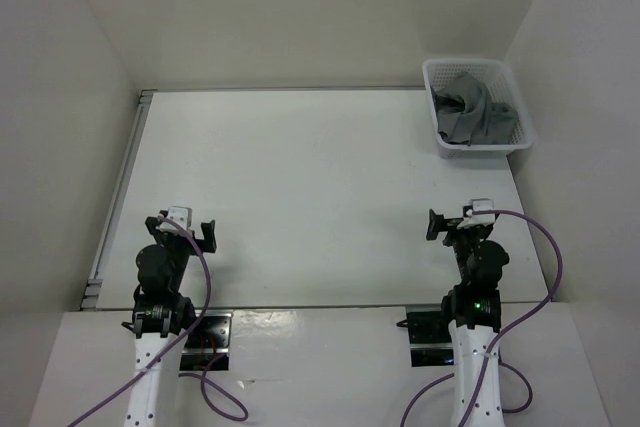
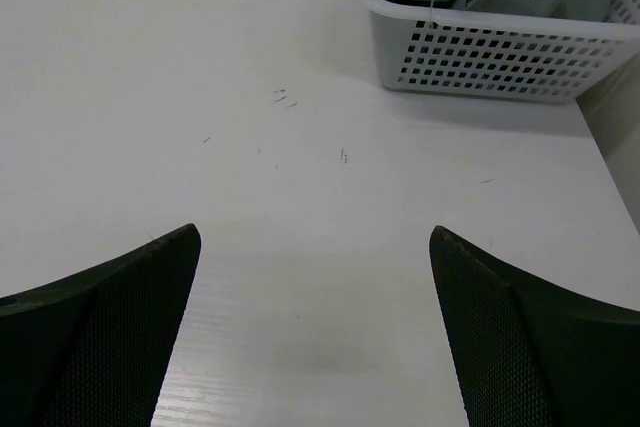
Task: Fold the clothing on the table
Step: Grab the skirt from the pile
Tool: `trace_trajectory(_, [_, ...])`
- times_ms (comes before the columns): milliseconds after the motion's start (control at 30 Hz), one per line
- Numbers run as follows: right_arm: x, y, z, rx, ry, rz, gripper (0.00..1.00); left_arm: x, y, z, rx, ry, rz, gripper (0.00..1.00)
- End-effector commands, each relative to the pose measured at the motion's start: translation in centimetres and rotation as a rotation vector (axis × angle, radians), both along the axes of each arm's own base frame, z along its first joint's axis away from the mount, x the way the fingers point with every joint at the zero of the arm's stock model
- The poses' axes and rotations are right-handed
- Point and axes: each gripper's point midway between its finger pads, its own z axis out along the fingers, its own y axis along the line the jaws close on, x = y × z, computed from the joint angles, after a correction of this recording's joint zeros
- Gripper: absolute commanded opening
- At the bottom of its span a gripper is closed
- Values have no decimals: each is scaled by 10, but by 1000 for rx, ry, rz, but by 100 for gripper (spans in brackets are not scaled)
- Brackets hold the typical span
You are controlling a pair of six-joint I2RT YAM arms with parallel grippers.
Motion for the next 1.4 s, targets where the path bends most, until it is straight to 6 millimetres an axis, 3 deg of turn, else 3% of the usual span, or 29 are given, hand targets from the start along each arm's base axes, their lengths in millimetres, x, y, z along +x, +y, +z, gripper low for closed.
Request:
trace_trajectory(0, [1,-1,-1,-5,-50,-5,99,2,1,10,24,-98,2,100])
trace_trajectory(367, [0,-5,-1,-5,-50,-6,99,2,1,10,24,-98,2,100])
trace_trajectory(467, [-2,-1,19,-55,-92,24,99,2,1,10,24,-98,2,100])
trace_trajectory(567, [-12,-15,83,-51,-235,-73,99,2,1,10,24,-98,2,100])
trace_trajectory(600, [-25,-20,127,-24,-332,-127,99,2,1,10,24,-98,2,100])
trace_trajectory(667, [-44,-29,170,-40,-432,-194,99,2,1,10,24,-98,2,100])
trace_trajectory(700, [-64,-27,209,-38,-517,-208,99,2,1,10,24,-98,2,100])
trace_trajectory(733, [-65,-30,219,-11,-510,-224,99,2,1,10,24,-98,2,100])
trace_trajectory(767, [-83,-26,255,6,-567,-225,99,2,1,10,24,-98,2,100])
trace_trajectory(800, [-82,-28,255,42,-515,-236,99,2,1,10,24,-98,2,100])
trace_trajectory(833, [-68,-34,253,126,-441,-259,99,2,1,10,24,-98,2,100])
trace_trajectory(867, [-77,-30,280,153,-455,-253,99,2,1,10,24,-98,2,100])
trace_trajectory(933, [-52,-29,258,201,-244,-244,99,2,1,10,24,-98,2,100])
trace_trajectory(967, [-55,-25,275,201,-235,-228,99,2,1,10,24,-98,2,100])
trace_trajectory(1000, [-52,-23,264,209,-153,-217,99,2,-1,10,23,-98,-7,100])
trace_trajectory(1133, [-43,-13,262,165,7,-152,99,2,1,10,24,-98,2,100])
trace_trajectory(1167, [-33,-13,251,141,82,-134,99,2,1,10,24,-98,2,100])
trace_trajectory(1200, [-35,-13,236,132,169,-136,99,2,1,10,24,-98,2,100])
trace_trajectory(1233, [-35,-15,238,112,196,-132,99,2,1,10,24,-98,2,100])
trace_trajectory(1333, [-32,-15,211,52,361,-80,99,2,1,10,24,-98,2,100])
trace_trajectory(1367, [-27,-15,201,30,416,-47,99,0,-3,23,41,-126,-20,100])
